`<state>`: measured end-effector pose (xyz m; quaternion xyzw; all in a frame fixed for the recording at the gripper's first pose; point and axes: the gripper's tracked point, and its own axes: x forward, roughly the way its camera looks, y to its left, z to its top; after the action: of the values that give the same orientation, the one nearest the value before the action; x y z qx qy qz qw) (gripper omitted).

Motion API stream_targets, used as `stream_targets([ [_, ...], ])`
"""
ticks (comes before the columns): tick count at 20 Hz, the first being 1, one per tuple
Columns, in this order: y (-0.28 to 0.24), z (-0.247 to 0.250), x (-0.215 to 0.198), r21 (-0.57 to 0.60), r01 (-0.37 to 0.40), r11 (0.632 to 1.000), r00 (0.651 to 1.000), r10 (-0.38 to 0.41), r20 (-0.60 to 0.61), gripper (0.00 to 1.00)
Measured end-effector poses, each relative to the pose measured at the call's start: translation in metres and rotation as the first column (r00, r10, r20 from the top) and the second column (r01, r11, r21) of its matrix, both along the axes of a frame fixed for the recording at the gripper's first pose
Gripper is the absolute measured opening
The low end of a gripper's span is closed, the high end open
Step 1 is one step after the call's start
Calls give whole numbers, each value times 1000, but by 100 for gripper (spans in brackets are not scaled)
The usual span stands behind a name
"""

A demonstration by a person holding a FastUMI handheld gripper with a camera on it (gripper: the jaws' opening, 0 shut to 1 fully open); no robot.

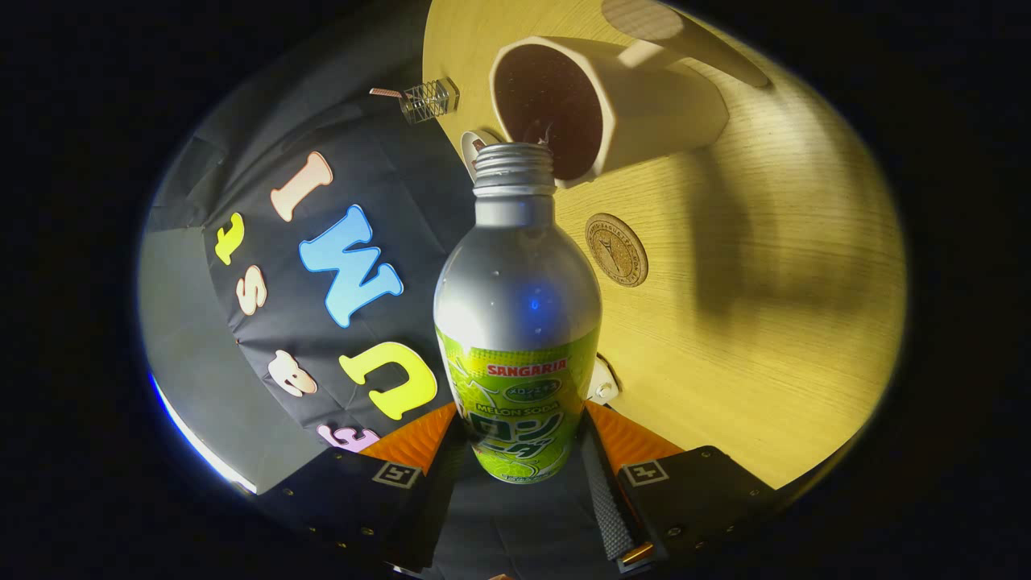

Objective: Take the bottle from table, then pour the juice into the cup, finally place the bottle on the coaster

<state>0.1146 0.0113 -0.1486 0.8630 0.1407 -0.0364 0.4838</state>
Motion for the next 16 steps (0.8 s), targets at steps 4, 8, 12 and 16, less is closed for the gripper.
stream_targets([
  [4,-1,6,1,26,6,1000,1000,-6,5,76],
  [8,-4,11,1,51,16,999,1000,-16,7,76],
  [12,-5,17,4,68,15,998,1000,-15,11,76],
  [16,-4,20,3,92,14,996,1000,-15,9,76],
])
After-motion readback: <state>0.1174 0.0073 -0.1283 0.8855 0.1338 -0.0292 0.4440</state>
